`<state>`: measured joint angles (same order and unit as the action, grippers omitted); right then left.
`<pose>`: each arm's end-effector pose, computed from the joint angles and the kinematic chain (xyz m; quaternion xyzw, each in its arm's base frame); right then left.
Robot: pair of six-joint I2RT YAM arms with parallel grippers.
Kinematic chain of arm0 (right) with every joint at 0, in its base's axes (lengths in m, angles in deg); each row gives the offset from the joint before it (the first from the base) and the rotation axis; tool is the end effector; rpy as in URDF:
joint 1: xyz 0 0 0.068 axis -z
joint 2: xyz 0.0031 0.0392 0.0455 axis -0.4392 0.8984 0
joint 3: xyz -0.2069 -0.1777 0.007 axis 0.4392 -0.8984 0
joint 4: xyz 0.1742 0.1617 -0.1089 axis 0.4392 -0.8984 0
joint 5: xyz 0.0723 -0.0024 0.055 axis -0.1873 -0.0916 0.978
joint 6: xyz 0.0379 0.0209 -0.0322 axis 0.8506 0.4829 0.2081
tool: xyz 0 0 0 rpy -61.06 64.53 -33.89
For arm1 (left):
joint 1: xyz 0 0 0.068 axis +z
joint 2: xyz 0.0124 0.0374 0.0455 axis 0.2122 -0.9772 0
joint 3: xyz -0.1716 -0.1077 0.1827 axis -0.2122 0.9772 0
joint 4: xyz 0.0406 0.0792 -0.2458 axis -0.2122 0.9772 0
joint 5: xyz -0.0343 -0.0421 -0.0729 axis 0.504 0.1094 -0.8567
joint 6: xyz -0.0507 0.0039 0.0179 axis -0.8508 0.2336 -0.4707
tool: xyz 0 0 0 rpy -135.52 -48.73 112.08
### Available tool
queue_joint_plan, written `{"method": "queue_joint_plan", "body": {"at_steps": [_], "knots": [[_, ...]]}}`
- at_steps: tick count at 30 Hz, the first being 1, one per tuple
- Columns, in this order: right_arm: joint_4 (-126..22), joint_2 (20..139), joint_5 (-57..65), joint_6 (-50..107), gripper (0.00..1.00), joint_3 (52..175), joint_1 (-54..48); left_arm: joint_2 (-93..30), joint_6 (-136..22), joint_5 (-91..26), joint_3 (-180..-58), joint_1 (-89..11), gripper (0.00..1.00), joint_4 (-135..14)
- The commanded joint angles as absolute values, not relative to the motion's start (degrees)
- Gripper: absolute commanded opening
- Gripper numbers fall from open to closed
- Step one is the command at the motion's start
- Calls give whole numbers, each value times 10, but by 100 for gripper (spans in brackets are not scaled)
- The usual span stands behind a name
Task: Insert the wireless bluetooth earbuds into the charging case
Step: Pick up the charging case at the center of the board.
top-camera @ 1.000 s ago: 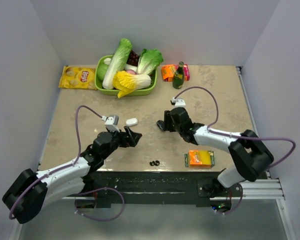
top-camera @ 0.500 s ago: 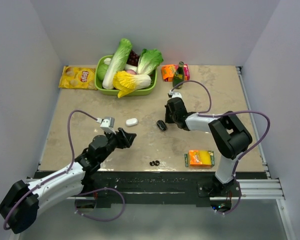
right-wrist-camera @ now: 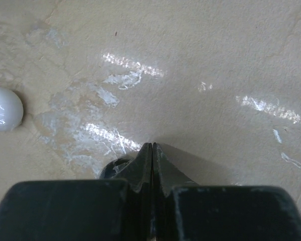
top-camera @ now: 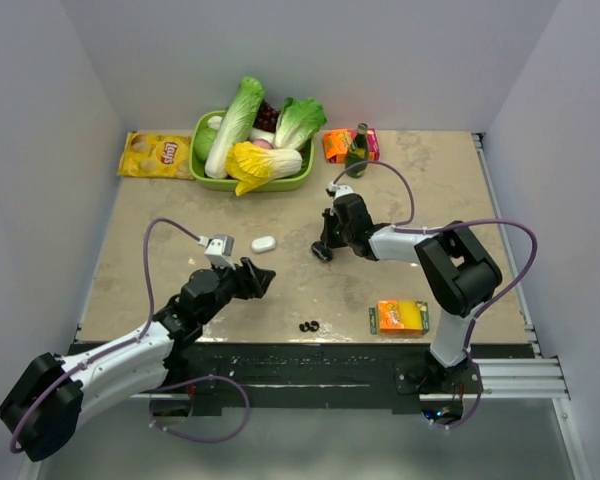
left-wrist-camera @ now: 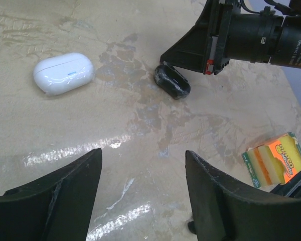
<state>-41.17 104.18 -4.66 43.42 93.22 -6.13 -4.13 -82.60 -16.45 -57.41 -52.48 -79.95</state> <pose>0.3203 0.2006 0.1469 -0.0798 0.9031 0.1820 0.3806 0.1399 -0.1121 0.1782 -0.0193 0.7962 -0.3351 0.5035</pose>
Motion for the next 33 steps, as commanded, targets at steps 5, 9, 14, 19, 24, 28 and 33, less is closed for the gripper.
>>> {"method": "queue_joint_plan", "body": {"at_steps": [5, 9, 14, 19, 24, 28, 33], "knots": [[-378, 1053, 39, 408, 0, 944, -62, -42, -815, -191, -567, -527, 74, -847], [-362, 1020, 17, 424, 9, 928, -61, -41, -814, -187, -564, -527, 78, -847], [-334, 888, -84, 476, 46, 870, -61, -66, -817, -166, -579, -527, 89, -839], [-412, 757, -153, 475, 55, 884, -61, -130, -850, -117, -642, -527, 100, -821], [-473, 665, -129, 455, 59, 854, -64, -192, -958, -85, -662, -527, 100, -876], [-500, 587, -152, 435, 63, 813, -87, -245, -958, -144, -695, -523, 100, -915], [-533, 517, -222, 425, 68, 776, -148, -337, -915, -227, -762, -527, 100, -935]]}}
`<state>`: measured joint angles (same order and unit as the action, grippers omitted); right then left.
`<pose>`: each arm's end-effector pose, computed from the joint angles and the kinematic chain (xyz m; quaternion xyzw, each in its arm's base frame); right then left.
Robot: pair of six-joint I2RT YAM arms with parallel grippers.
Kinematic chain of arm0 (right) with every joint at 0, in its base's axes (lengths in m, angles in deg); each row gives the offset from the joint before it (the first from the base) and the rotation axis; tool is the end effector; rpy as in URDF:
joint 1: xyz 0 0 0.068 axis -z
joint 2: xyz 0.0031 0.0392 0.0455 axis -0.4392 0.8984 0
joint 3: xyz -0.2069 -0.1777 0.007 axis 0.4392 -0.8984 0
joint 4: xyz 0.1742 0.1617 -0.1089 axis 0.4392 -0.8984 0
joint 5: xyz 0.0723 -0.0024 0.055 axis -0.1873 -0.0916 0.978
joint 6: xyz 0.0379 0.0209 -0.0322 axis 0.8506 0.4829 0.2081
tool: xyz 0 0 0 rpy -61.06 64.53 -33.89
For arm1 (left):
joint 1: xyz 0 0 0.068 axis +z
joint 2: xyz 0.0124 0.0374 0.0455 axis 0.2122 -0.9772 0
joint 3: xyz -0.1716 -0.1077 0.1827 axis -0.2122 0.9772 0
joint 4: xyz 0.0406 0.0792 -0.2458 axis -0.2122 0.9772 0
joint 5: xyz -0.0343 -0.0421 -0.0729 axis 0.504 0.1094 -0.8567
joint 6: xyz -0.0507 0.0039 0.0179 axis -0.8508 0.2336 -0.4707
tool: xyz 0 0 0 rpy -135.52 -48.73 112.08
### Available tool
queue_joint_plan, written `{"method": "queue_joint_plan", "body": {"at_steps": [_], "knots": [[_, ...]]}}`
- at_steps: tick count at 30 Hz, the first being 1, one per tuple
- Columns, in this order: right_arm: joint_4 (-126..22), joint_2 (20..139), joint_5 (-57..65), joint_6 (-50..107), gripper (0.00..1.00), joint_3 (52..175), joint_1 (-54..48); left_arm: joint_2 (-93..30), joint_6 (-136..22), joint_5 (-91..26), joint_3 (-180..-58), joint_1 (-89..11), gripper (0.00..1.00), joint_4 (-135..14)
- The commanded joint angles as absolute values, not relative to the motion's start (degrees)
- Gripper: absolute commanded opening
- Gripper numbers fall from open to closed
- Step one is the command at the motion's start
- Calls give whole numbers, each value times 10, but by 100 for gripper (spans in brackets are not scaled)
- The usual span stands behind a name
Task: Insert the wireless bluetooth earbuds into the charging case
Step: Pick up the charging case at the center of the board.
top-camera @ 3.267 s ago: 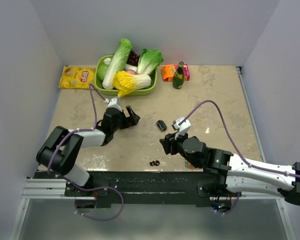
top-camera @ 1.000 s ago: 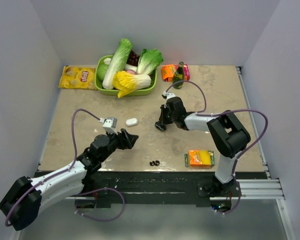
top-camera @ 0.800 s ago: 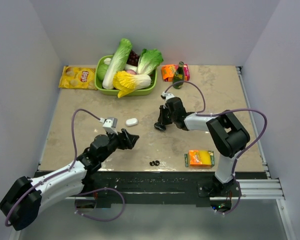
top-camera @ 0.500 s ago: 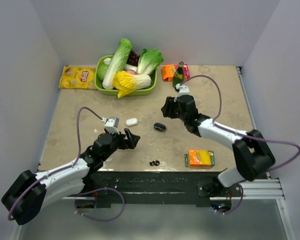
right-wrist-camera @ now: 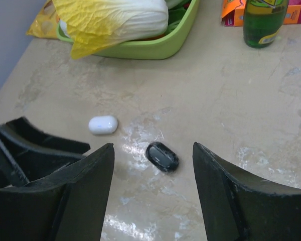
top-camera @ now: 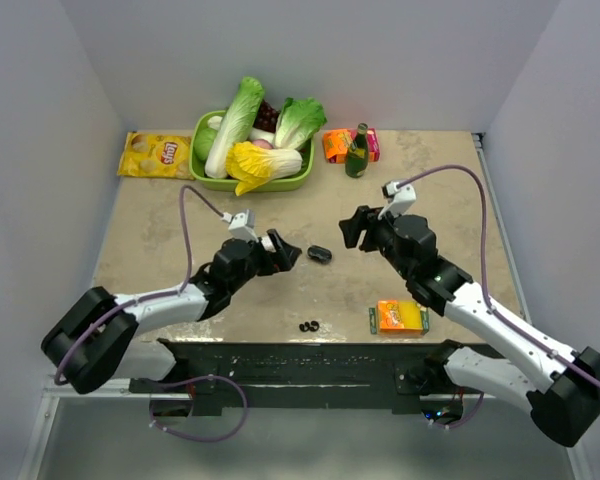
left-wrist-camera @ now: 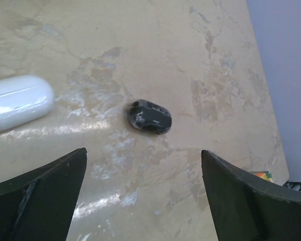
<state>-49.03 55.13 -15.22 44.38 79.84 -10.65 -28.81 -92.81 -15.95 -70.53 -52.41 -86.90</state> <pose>0.1915 0.1336 0.3070 -0.0320 0.7766 0.2388 0.5821 0.1938 -0.1569 0.1817 -0.0923 0.8145 -0.3520 0.4519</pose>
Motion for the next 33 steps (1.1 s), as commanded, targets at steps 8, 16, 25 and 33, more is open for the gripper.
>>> {"method": "queue_joint_plan", "body": {"at_steps": [8, 16, 25, 33], "knots": [[-556, 482, -219, 446, 68, 753, -169, -518, -810, -46, -1007, -638, 100, -651], [-589, 405, -208, 455, 68, 754, -169, -579, -822, 7, -1041, -642, 100, -610], [-618, 375, -205, 457, 68, 762, -169, -625, -801, 13, -1070, -642, 100, -601], [-618, 383, -209, 455, 68, 760, -169, -646, -803, 11, -1089, -645, 100, -592]]}}
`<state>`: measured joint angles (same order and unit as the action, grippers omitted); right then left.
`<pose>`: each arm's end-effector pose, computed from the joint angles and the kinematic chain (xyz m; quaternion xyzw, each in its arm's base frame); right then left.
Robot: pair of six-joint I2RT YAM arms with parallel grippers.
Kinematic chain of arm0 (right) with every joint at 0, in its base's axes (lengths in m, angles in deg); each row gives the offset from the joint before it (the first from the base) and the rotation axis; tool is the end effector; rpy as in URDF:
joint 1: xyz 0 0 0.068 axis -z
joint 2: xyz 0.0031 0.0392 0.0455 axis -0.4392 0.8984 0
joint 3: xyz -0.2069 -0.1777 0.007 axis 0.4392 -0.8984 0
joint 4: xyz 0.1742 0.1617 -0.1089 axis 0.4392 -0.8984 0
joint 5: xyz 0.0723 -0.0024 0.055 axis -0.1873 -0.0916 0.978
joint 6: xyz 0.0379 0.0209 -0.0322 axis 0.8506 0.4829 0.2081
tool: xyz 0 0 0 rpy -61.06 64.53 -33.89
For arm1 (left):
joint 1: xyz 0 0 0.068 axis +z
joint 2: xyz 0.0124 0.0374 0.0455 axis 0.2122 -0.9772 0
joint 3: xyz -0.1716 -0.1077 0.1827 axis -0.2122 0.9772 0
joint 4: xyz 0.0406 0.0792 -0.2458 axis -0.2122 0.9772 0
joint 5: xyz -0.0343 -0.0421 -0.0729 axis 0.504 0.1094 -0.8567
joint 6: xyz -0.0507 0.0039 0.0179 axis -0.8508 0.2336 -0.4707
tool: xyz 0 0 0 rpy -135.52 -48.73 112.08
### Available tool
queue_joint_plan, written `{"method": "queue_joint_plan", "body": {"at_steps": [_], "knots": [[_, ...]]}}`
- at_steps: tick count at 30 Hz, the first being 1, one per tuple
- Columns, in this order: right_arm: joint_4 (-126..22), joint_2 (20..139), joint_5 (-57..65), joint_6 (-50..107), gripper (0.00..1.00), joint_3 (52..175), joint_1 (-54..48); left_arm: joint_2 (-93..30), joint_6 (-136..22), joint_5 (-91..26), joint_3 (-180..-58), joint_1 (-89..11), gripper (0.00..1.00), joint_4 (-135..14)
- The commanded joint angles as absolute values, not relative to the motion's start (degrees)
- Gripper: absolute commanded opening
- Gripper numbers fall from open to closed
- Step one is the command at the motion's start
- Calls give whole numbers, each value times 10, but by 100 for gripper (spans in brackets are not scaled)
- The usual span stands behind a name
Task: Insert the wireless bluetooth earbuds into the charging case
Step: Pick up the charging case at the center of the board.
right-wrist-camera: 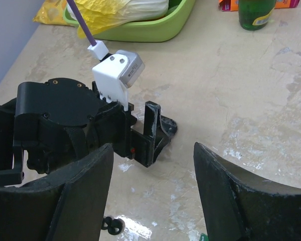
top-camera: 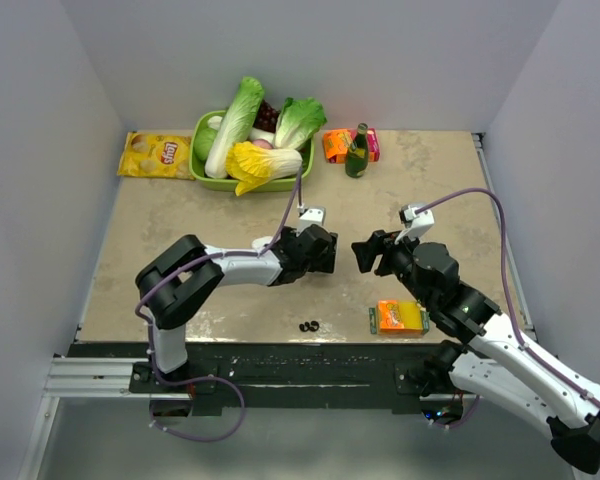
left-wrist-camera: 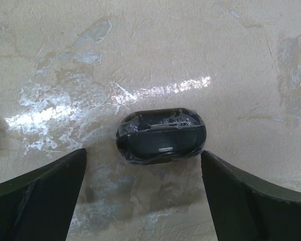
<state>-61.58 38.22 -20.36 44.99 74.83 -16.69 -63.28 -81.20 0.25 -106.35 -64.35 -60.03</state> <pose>0.1318 0.1076 0.3063 -0.0418 0.7781 0.2383 0.5797 0.2456 -0.2915 0.1486 0.0500 0.9079 -0.1141 0.4003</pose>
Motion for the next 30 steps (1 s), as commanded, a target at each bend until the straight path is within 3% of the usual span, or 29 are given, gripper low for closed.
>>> {"method": "queue_joint_plan", "body": {"at_steps": [1, 19, 30], "knots": [[-618, 383, -208, 455, 68, 760, -169, -647, -805, 11, -1091, -648, 100, -591], [-624, 383, -209, 457, 68, 766, -169, -709, -1000, 79, -1181, -678, 100, -430], [-626, 372, -206, 457, 69, 768, -169, -770, -1042, 102, -1232, -689, 98, -349]]}}
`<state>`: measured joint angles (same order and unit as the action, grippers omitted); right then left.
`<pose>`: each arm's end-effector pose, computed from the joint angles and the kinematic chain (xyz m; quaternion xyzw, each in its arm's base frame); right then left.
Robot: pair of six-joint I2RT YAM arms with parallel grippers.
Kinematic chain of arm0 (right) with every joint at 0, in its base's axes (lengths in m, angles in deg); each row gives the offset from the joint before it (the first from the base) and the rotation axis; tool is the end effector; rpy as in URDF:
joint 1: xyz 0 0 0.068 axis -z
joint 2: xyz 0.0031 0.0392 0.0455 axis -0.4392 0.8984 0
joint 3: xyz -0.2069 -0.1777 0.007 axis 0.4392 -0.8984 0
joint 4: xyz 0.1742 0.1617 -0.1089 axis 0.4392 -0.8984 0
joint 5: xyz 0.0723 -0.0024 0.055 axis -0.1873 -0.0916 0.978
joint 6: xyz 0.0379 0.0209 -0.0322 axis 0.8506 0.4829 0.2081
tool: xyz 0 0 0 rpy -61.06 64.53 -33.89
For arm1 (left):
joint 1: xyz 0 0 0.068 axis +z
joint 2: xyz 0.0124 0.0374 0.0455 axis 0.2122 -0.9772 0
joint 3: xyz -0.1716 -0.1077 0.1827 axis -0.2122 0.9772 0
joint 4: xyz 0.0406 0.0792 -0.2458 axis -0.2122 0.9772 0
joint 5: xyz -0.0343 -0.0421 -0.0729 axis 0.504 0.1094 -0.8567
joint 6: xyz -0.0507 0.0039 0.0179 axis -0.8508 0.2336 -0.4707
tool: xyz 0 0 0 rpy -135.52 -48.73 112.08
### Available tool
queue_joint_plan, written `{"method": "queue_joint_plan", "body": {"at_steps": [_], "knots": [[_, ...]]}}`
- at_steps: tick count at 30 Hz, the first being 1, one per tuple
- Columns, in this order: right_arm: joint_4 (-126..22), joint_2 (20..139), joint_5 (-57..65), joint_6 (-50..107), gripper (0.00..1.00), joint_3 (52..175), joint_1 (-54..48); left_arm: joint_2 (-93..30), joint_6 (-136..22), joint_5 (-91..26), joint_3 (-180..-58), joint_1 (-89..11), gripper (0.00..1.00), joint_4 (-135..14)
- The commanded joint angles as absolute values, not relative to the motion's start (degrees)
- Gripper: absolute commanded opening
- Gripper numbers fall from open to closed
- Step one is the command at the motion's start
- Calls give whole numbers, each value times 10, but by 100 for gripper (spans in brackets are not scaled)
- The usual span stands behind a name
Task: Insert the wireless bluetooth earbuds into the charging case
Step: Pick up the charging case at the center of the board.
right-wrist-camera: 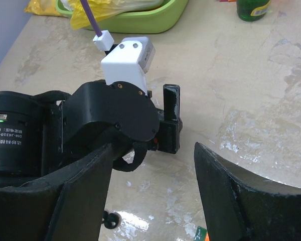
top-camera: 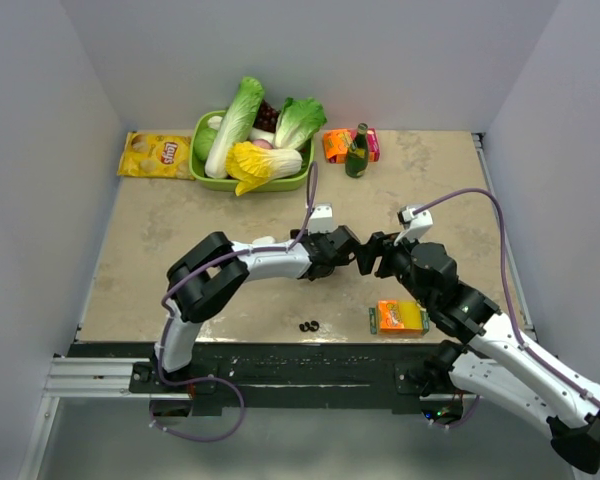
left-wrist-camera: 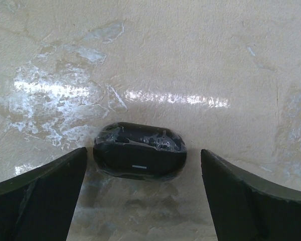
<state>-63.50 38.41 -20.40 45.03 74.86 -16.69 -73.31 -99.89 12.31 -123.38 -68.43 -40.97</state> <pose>0.1317 0.1074 0.3025 -0.0452 0.7886 0.2292 0.5688 0.2512 -0.3369 0.1471 -0.0728 0.9140 -0.0450 0.3965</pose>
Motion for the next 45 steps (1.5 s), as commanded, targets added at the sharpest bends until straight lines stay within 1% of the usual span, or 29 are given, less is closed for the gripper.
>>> {"method": "queue_joint_plan", "body": {"at_steps": [1, 11, 16, 22, 32, 37, 40, 41, 45], "knots": [[-626, 373, -206, 457, 69, 767, -169, -772, -1042, 102, -1231, -689, 98, -349], [-625, 367, -207, 458, 69, 762, -168, -801, -1043, 105, -1231, -689, 92, -339], [-631, 364, -206, 457, 69, 764, -168, -812, -1043, 110, -1235, -689, 91, -334], [-635, 356, -205, 459, 69, 768, -168, -824, -1039, 118, -1246, -689, 88, -321], [-639, 350, -209, 457, 69, 768, -168, -826, -1032, 110, -1243, -689, 75, -325], [-638, 349, -209, 456, 69, 767, -168, -822, -1027, 104, -1234, -689, 76, -331], [-640, 349, -209, 456, 69, 767, -169, -822, -1027, 99, -1231, -689, 80, -334], [-639, 349, -210, 457, 69, 767, -168, -822, -1027, 98, -1230, -689, 83, -334], [-640, 348, -210, 457, 69, 765, -169, -822, -1025, 94, -1229, -689, 85, -336]]}}
